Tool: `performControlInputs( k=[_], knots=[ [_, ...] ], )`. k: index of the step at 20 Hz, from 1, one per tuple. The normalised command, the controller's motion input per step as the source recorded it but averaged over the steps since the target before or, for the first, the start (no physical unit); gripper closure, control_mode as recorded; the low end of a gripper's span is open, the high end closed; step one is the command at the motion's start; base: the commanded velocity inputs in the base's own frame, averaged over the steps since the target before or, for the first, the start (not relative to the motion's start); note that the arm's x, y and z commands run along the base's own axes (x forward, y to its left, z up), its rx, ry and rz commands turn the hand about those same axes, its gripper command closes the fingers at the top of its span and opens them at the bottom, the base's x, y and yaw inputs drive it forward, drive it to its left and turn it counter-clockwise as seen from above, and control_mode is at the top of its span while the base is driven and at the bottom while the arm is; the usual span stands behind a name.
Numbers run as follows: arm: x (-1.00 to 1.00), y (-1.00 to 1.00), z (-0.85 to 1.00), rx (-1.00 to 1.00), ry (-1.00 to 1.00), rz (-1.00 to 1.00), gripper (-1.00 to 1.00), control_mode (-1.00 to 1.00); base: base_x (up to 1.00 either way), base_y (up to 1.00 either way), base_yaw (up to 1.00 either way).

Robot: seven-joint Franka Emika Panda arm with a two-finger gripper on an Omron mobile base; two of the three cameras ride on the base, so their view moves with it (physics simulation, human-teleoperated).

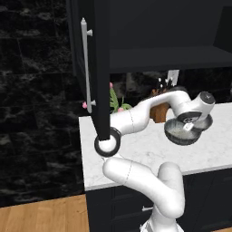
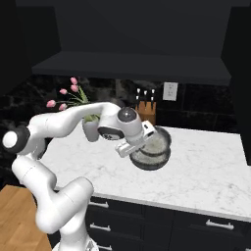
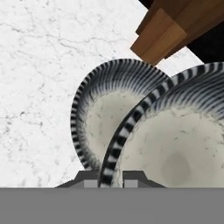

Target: Pick up the bowls on the counter and stack them on top of one another in the open cabinet. Place the smaller bowl on top of the larger bowl.

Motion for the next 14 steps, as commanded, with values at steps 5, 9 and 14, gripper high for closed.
performControlInputs(
  k=[5,9,14],
  knots=[
    [0.35,-0.01,-0.49,0.02,0.0,-0.01,1.0,-1.0,0.0,0.0,0.0],
    [0.29,0.04,-0.43,0.0,0.0,-0.04,1.0,-1.0,0.0,0.0,0.0],
    [0.22,0.0,-0.11,0.0,0.0,-0.05,1.0,-1.0,0.0,0.0,0.0]
  ],
)
